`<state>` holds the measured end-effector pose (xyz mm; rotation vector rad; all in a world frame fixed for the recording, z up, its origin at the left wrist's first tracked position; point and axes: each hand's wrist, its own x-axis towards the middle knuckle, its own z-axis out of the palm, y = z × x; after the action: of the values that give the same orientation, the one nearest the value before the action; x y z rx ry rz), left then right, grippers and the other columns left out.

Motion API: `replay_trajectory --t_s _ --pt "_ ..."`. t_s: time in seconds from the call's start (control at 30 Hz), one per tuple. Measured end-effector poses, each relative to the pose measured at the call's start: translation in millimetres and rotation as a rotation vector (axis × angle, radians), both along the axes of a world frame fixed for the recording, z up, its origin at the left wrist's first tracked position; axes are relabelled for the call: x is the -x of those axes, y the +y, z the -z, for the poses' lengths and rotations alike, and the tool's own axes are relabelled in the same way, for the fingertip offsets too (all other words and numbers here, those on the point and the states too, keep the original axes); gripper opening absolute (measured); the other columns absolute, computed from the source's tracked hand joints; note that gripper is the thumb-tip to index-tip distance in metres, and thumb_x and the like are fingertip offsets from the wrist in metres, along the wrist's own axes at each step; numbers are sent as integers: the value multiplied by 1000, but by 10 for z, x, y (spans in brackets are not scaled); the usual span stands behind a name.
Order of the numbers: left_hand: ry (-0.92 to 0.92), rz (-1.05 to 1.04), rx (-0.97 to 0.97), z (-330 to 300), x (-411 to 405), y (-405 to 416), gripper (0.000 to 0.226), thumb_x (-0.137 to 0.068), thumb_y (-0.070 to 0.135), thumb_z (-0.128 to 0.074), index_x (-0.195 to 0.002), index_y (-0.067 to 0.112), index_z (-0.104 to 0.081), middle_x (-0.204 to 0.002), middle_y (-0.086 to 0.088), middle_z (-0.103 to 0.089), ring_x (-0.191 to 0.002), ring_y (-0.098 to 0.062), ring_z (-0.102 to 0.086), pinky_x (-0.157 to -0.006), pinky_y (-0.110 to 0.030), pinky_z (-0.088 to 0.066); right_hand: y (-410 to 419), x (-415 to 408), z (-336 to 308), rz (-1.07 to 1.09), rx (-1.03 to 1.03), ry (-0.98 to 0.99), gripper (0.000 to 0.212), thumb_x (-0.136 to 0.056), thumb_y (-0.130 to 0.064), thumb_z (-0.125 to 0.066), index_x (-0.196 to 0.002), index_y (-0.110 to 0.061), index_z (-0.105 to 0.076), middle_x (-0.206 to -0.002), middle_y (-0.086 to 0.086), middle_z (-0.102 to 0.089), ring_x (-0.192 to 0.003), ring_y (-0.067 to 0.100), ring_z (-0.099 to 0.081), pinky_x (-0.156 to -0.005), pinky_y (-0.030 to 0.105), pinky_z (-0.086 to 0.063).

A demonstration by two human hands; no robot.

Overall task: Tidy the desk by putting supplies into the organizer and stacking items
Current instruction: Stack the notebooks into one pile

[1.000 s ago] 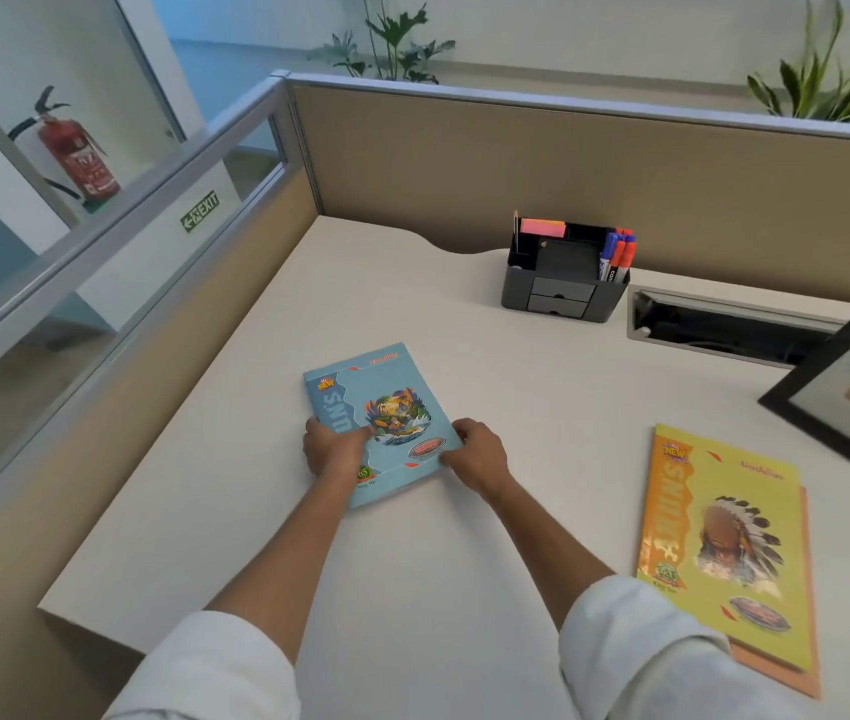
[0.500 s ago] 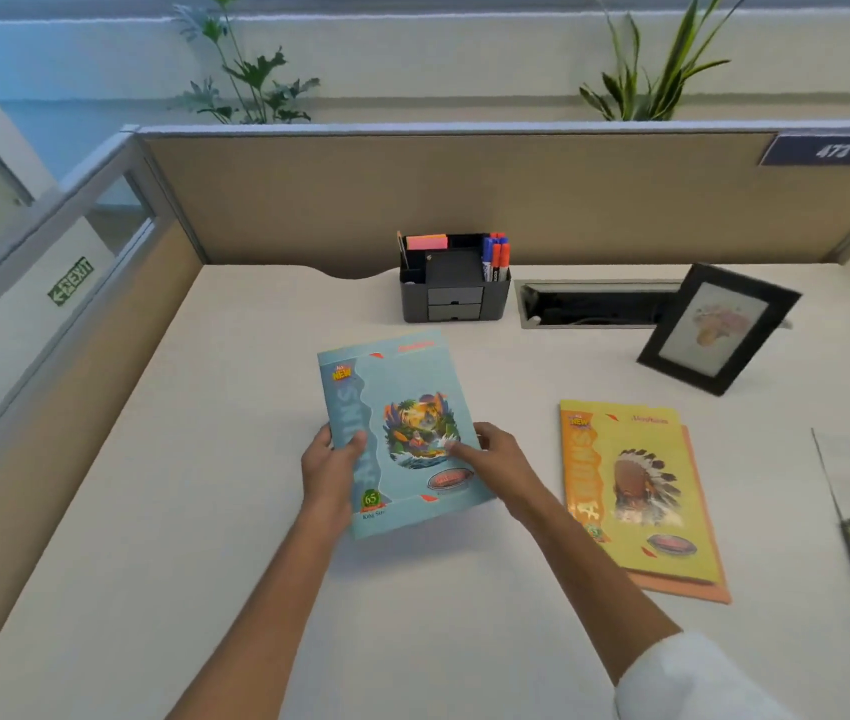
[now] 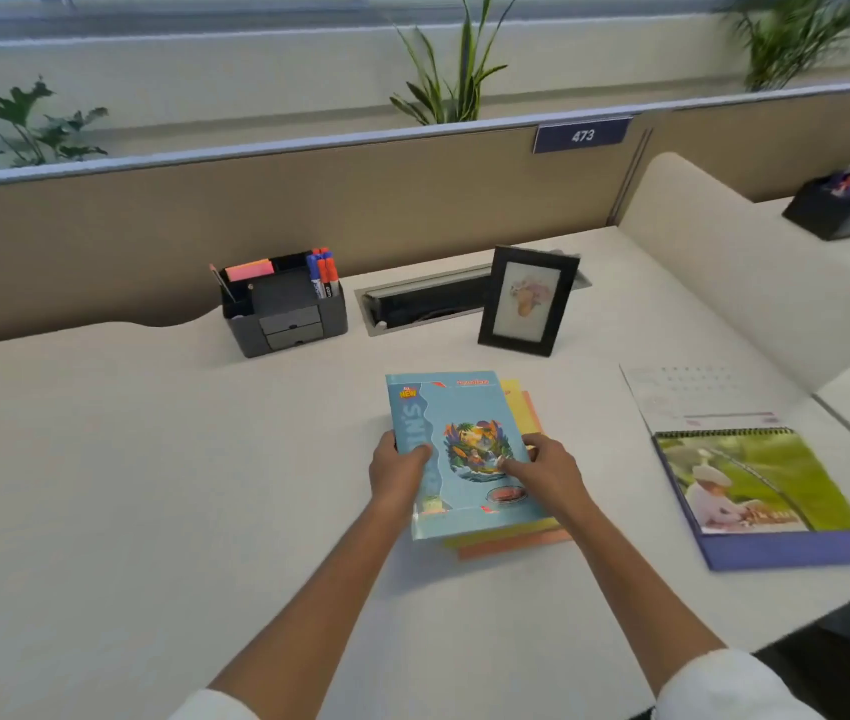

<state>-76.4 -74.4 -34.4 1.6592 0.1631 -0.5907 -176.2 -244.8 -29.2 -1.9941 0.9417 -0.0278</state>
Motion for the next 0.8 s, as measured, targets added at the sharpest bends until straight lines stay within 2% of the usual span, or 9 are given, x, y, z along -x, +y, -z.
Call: replay_trajectory --t_s 0.07,0.17,0.27,0.4,0.5,0.67,0.73,0.77,0.8 --pt "-7 30 -67 24 -6 -141 21 -75 16 -63 -95 22 -59 -92 -4 -68 -78 -22 -66 -70 -33 -54 -105 47 45 7 24 39 37 -76 -26 -72 -111 -18 -64 -99 4 -70 -85 22 -63 -68 29 -43" --pt "-2 40 -190 120 -28 -292 22 -58 30 -62 -79 25 -57 -87 -2 -68 -82 -26 -66 -77 -42 -57 -211 84 96 15 58 72 38 -76 -25 -71 -113 -17 -63 -104 5 -69 -88 23 -63 -69 28 -41" --pt "-8 46 -299 199 -21 -381 19 -56 28 -62 -73 23 -59 -86 -3 -66 -84 -28 -64 -78 -41 -56 -267 96 171 26 97 128 38 -75 -26 -70 -111 -19 -62 -101 1 -68 -85 23 -60 -68 28 -39" --pt "-82 145 -402 524 -73 -467 38 -55 23 -55 -92 17 -60 -102 -10 -63 -91 -33 -63 -78 -45 -55 -297 77 319 31 223 234 45 -73 -31 -70 -112 -12 -59 -109 9 -59 -100 31 -59 -73 32 -44" --pt "-144 220 -491 376 -13 -478 39 -66 10 -58 -104 6 -52 -111 -15 -54 -95 -38 -58 -82 -47 -52 -282 42 372 22 264 249 48 -74 -33 -70 -110 -5 -55 -109 13 -55 -103 35 -55 -75 34 -40" --pt "39 169 -426 353 -128 -527 43 -63 5 -59 -104 5 -47 -109 -13 -54 -99 -36 -58 -86 -44 -53 -326 -58 369 104 111 223 47 -65 -38 -74 -99 -8 -60 -99 10 -64 -90 29 -62 -64 29 -39" --pt "133 115 -343 220 -164 -463 26 -63 0 -54 -89 2 -52 -95 -20 -60 -83 -33 -63 -72 -39 -57 -320 -66 375 143 30 200 48 -61 -37 -77 -97 -10 -59 -96 7 -65 -85 26 -61 -59 29 -37" --pt "176 98 -275 76 -144 -421 14 -65 -6 -52 -76 1 -52 -79 -21 -61 -65 -29 -63 -55 -33 -55 -296 -62 374 157 2 182 50 -59 -37 -78 -96 -11 -58 -96 6 -65 -84 25 -61 -59 30 -37" --pt "213 104 -221 -60 -114 -374 15 -69 -14 -50 -66 1 -49 -61 -18 -56 -46 -23 -57 -40 -23 -45 -265 -63 381 168 -23 169 53 -55 -39 -78 -96 -13 -58 -97 6 -64 -84 24 -61 -60 30 -39"
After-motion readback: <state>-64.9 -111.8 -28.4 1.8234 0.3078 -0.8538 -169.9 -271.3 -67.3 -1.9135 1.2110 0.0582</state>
